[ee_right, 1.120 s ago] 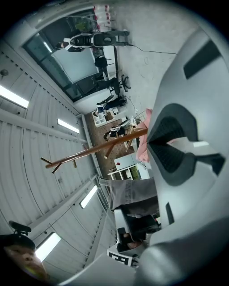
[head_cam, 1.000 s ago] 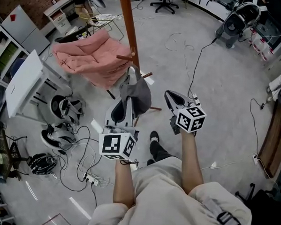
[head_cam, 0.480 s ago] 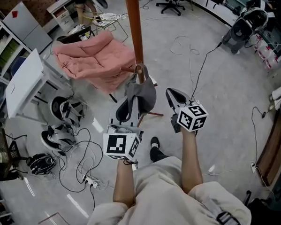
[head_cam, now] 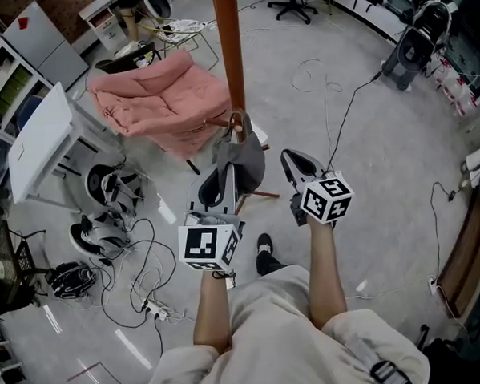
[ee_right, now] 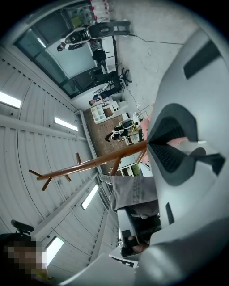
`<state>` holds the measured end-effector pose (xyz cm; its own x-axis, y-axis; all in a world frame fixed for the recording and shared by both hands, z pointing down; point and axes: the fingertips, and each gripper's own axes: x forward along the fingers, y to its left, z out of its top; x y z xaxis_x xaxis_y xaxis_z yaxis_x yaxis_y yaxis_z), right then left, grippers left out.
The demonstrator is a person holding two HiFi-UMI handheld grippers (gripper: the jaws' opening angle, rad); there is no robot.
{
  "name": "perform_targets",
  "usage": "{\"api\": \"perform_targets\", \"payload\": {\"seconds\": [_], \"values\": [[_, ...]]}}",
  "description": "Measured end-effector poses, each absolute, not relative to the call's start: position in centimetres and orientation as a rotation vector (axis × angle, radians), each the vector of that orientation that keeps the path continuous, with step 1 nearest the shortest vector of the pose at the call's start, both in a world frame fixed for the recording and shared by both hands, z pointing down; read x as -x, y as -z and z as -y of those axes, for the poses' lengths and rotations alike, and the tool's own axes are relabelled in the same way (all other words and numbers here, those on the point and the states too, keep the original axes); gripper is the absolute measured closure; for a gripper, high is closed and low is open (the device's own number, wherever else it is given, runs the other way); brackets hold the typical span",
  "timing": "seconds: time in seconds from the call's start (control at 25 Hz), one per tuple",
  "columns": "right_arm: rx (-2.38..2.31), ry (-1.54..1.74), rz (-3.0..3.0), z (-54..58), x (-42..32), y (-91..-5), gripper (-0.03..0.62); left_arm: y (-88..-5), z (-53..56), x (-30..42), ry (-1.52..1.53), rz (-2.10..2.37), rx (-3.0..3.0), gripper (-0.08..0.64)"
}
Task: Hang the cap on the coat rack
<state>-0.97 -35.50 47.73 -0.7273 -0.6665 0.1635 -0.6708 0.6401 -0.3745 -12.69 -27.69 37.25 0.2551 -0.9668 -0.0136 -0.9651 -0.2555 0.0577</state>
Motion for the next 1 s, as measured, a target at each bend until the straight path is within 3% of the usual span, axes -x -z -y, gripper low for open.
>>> {"api": "perform_targets", "payload": {"seconds": [0.8, 1.0], "values": [[-1.128, -0.655, 2.831, 36.9, 1.4, -48.3, 0.588, -40.1, 30.2, 13.2, 0.017, 1.884, -2.407, 0.531], [-1.106, -0.467, 2.744, 36.9, 2.0, -48.5, 0.588, -40.9, 30.7, 13.4, 0.017, 1.875, -2.382, 0.531]]}}
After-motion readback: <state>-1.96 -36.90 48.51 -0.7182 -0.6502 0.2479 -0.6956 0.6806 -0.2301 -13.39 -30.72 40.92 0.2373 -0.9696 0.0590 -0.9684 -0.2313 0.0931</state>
